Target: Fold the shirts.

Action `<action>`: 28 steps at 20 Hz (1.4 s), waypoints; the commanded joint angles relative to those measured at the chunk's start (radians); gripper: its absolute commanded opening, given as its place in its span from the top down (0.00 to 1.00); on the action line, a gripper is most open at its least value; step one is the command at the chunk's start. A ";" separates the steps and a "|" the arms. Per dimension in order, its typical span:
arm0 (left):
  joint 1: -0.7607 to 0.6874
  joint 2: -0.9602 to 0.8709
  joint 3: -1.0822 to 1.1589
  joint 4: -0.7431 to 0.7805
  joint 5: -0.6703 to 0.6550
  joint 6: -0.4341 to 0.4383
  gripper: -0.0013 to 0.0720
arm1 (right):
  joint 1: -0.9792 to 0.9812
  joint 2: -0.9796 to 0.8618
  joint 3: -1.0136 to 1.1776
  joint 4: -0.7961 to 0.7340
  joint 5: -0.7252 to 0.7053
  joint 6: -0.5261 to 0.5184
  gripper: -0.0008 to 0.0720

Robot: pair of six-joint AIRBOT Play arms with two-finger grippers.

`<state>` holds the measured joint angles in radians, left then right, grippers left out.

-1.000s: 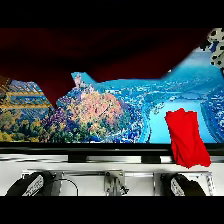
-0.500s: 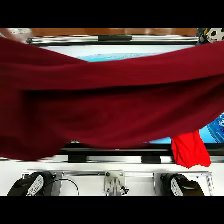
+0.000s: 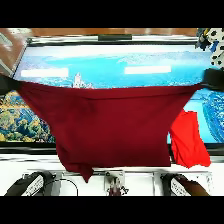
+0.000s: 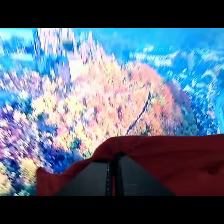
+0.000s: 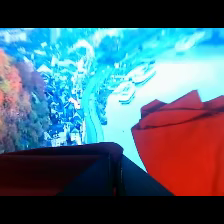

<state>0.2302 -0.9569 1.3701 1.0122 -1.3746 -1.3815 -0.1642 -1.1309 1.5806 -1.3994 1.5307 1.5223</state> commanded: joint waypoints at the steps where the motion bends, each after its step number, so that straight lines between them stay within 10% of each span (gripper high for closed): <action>1: -0.086 -0.232 -0.088 -0.003 0.145 0.008 0.94 | 0.000 -0.207 -0.136 0.051 -0.284 0.061 0.89; 7: -0.204 -0.698 0.229 -0.011 0.453 0.007 0.94 | 0.014 -0.482 -0.123 0.219 -0.764 0.000 0.89; 15: -0.181 -0.830 0.297 -0.003 0.753 -0.035 0.94 | 0.132 -0.570 -0.123 0.224 -1.274 -0.120 0.89; 24: -0.188 -0.901 0.297 -0.015 0.647 0.010 0.94 | 0.157 -0.664 -0.123 0.241 -1.197 -0.072 0.89; 28: -0.116 -0.871 0.303 0.005 0.322 0.045 0.94 | 0.089 -0.618 -0.085 0.238 -0.925 -0.063 0.89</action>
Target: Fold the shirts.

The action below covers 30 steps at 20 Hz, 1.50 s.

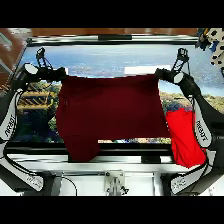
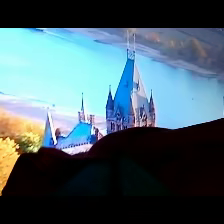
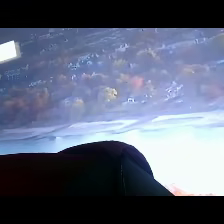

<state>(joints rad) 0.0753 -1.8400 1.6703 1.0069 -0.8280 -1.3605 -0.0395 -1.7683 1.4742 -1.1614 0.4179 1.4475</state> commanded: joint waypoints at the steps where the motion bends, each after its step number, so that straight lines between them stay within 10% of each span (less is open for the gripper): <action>1: 0.053 0.009 0.000 0.013 -0.357 0.024 0.94 | -0.052 0.025 0.029 0.001 0.284 0.019 0.89; 8: 0.050 -0.019 -0.002 0.128 -0.701 -0.033 0.94 | -0.073 0.007 0.030 -0.159 0.729 0.076 0.89; 21: 0.051 -0.019 -0.002 0.130 -0.737 -0.068 0.93 | -0.056 0.008 0.030 -0.199 0.727 0.138 0.89; 22: 0.051 -0.018 -0.001 0.130 -0.741 -0.084 0.67 | -0.056 0.008 0.030 -0.187 0.745 0.138 0.73; 23: 0.051 -0.016 -0.001 0.130 -0.757 -0.094 0.35 | -0.058 0.010 0.031 -0.168 0.775 0.115 0.33; 24: 0.051 -0.009 0.000 0.131 -0.789 -0.092 0.27 | -0.060 0.018 0.033 -0.148 0.813 0.071 0.16; 30: 0.132 0.146 -0.034 0.119 -0.970 -0.034 0.27 | -0.168 0.175 0.032 -0.154 1.130 -0.082 0.16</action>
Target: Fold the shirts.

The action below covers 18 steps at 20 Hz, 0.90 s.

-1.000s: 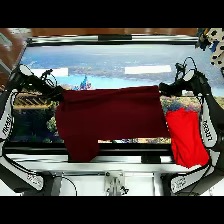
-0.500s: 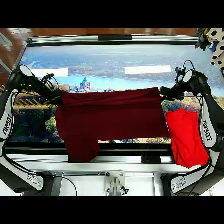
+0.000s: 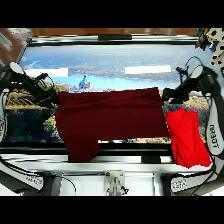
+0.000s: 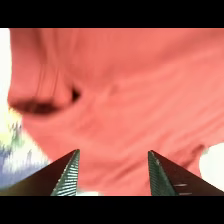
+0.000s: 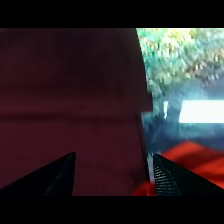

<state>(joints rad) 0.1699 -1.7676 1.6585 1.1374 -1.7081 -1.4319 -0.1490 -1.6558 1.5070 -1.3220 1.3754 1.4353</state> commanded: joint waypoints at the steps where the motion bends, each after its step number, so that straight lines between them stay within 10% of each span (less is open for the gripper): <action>1: 0.060 0.123 -0.067 -0.031 -0.096 0.056 0.27 | -0.107 0.084 -0.009 0.044 0.220 -0.072 0.16; 9: 0.287 0.526 -0.855 -0.137 0.068 0.230 0.30 | -0.302 0.296 -0.326 0.248 0.158 -0.127 0.16; 11: 0.290 0.526 -0.943 -0.178 0.083 0.265 0.43 | -0.302 0.296 -0.337 0.259 0.153 -0.127 0.16; 18: 0.175 0.523 -1.085 -0.178 0.299 0.295 0.43 | -0.302 0.296 -0.337 0.274 0.109 -0.119 0.16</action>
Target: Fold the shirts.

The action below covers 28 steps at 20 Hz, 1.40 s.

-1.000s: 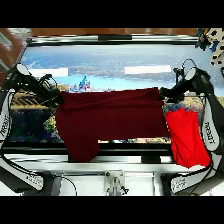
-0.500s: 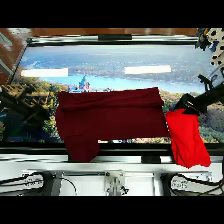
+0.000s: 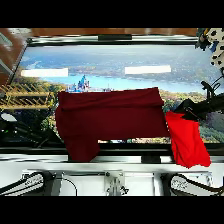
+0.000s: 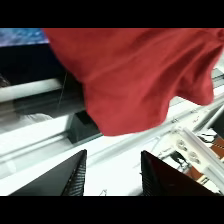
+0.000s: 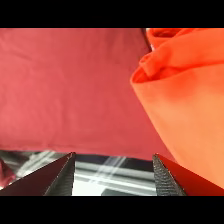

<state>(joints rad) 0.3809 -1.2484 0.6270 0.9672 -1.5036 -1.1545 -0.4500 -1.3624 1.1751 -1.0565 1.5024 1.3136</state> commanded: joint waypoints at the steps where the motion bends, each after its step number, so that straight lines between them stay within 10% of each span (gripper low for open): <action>1: -0.047 0.004 -0.055 -0.008 0.114 0.018 0.43 | -0.001 0.003 -0.005 0.008 -0.023 0.006 0.16; 15: -0.179 -0.036 -0.085 -0.008 0.230 -0.002 0.47 | -0.001 0.003 -0.005 0.001 -0.028 0.009 0.16; 19: -0.206 -0.037 -0.085 -0.011 0.262 -0.028 0.94 | 0.007 0.001 -0.011 -0.061 -0.006 0.037 0.16; 28: -0.173 0.058 -0.037 -0.007 0.157 -0.005 0.94 | 0.149 0.001 -0.216 -0.116 -0.028 0.032 0.06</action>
<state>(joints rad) 0.2001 -1.2335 0.5755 0.9592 -1.3247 -1.1641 -0.3378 -1.3609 1.0050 -1.1446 1.4925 1.3323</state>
